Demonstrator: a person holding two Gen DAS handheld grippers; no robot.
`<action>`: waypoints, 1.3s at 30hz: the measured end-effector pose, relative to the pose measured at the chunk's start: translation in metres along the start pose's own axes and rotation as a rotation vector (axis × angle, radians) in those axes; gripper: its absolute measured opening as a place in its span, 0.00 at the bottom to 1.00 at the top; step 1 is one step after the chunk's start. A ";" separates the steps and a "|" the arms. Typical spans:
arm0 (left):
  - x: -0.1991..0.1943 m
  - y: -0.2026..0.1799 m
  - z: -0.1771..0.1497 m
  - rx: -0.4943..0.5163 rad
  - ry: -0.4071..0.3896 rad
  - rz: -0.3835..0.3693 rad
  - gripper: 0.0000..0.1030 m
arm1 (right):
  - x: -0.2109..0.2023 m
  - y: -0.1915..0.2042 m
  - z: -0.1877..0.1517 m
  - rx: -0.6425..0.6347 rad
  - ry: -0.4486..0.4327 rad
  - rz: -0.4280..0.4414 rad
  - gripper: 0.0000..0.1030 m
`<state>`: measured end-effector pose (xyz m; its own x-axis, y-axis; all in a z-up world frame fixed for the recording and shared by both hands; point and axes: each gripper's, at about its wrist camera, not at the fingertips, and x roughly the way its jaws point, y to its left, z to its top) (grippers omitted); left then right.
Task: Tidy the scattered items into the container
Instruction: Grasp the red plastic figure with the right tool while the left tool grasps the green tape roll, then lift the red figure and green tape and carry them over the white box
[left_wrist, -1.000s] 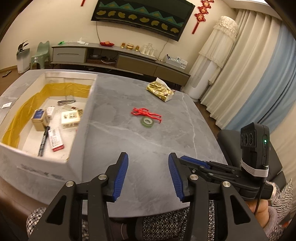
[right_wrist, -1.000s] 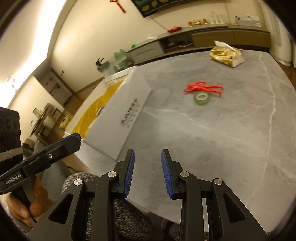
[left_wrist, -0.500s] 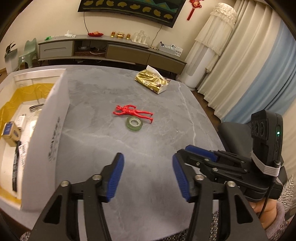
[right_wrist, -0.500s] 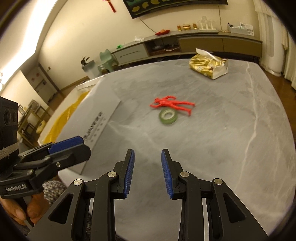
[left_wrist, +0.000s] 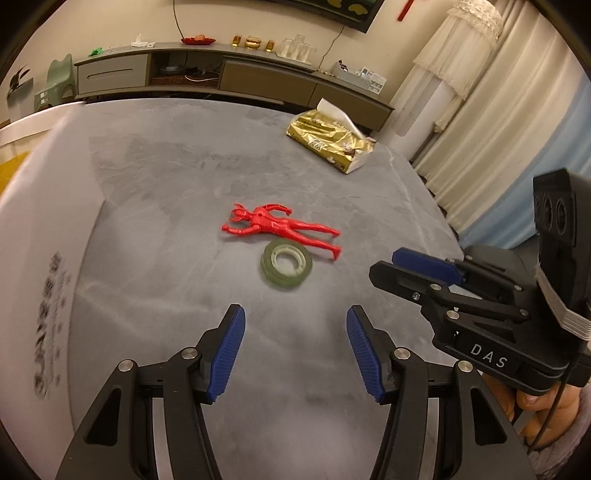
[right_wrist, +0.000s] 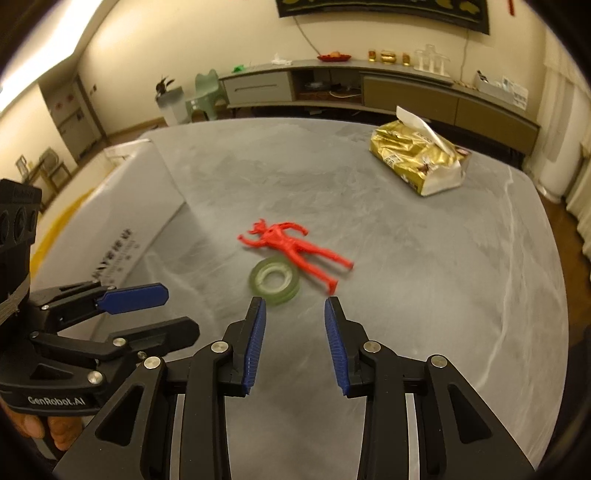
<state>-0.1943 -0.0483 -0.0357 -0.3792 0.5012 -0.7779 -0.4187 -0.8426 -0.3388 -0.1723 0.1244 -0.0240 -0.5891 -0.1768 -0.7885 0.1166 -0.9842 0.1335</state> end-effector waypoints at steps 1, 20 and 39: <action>0.008 0.000 0.004 0.005 0.005 0.006 0.57 | 0.006 -0.003 0.004 -0.007 0.005 0.000 0.35; 0.078 0.007 0.024 0.146 -0.014 0.084 0.47 | 0.071 -0.017 0.041 -0.177 0.067 0.079 0.41; 0.018 0.032 -0.019 0.086 -0.048 0.076 0.46 | 0.089 0.010 0.026 -0.219 0.058 0.055 0.31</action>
<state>-0.1991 -0.0694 -0.0703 -0.4505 0.4467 -0.7730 -0.4557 -0.8596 -0.2312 -0.2444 0.0986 -0.0772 -0.5314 -0.2224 -0.8174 0.3215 -0.9457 0.0484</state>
